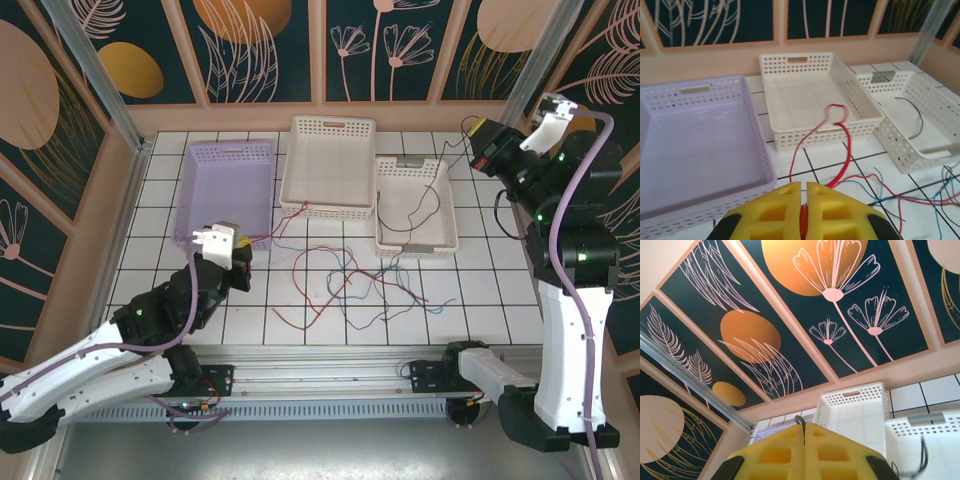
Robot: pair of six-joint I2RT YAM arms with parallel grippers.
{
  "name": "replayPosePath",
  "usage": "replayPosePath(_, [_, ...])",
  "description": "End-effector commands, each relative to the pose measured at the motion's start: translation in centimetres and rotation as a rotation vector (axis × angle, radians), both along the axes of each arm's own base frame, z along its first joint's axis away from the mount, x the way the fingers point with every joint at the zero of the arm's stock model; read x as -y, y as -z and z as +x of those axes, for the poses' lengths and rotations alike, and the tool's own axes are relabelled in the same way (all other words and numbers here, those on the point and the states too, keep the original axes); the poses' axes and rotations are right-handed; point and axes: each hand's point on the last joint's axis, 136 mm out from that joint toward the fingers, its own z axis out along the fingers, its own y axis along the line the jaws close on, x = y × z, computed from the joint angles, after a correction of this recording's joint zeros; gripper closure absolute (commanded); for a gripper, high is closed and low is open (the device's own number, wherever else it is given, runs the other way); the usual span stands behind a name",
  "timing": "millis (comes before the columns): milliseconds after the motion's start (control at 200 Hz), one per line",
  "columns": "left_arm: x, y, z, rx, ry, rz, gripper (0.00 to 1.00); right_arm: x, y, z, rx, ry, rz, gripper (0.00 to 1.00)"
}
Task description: Untangle the cables
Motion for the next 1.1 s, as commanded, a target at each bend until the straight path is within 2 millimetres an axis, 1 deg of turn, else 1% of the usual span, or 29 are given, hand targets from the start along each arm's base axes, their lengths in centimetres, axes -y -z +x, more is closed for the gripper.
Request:
replayPosePath(0, [1.2, -0.6, -0.1, 0.023, 0.058, -0.028, 1.0, -0.8, -2.0, 0.6, 0.033, -0.04, 0.013, 1.0])
replayPosePath(100, [1.5, -0.2, -0.2, 0.013, 0.075, -0.016, 1.0, -1.2, -4.0, 1.6, 0.052, -0.05, 0.007, 1.0])
replayPosePath(200, [2.1, 0.3, -0.3, -0.002, 0.095, -0.005, 1.0, -2.2, -6.5, 1.8, 0.097, -0.079, 0.004, 1.0])
replayPosePath(265, [2.3, 0.6, -0.2, -0.011, 0.103, 0.007, 1.0, -2.4, -7.9, 1.9, 0.122, -0.074, 0.002, 1.0])
replayPosePath(330, [2.5, 1.1, -0.2, -0.019, 0.106, 0.028, 1.0, -2.8, -8.6, 2.0, 0.132, -0.084, 0.003, 1.0])
replayPosePath(425, [2.8, 1.4, -0.2, -0.026, 0.118, 0.039, 1.0, -3.7, -8.8, 2.1, 0.137, -0.123, 0.019, 1.0])
replayPosePath(510, [3.1, 1.5, -0.3, -0.03, 0.137, 0.041, 1.0, -4.3, -9.7, 1.6, 0.159, -0.163, 0.043, 1.0])
replayPosePath(606, [3.8, 1.9, -0.7, -0.044, 0.179, 0.042, 1.0, -4.7, -11.9, 0.3, 0.211, -0.209, 0.083, 1.0])
replayPosePath(701, [5.2, 2.0, -1.4, -0.066, 0.258, 0.023, 1.0, -5.1, -14.0, -0.8, 0.251, -0.248, 0.116, 1.0])
replayPosePath(761, [5.9, 2.1, -1.9, -0.079, 0.299, 0.005, 1.0, -5.8, -14.8, -1.4, 0.261, -0.301, 0.142, 1.0])
replayPosePath(846, [6.4, 1.8, -2.0, -0.088, 0.317, -0.023, 1.0, -6.3, -15.2, -1.9, 0.26, -0.344, 0.168, 1.0])
replayPosePath(971, [7.3, 2.2, -2.2, -0.113, 0.345, -0.043, 1.0, -6.2, -15.1, -2.3, 0.263, -0.341, 0.165, 1.0])
replayPosePath(1036, [7.7, 2.6, -2.3, -0.129, 0.352, -0.054, 1.0, -6.3, -14.5, -2.2, 0.251, -0.344, 0.157, 1.0])
replayPosePath(1096, [7.8, 2.6, -2.2, -0.13, 0.352, -0.066, 1.0, -6.2, -13.3, -1.6, 0.223, -0.33, 0.138, 1.0])
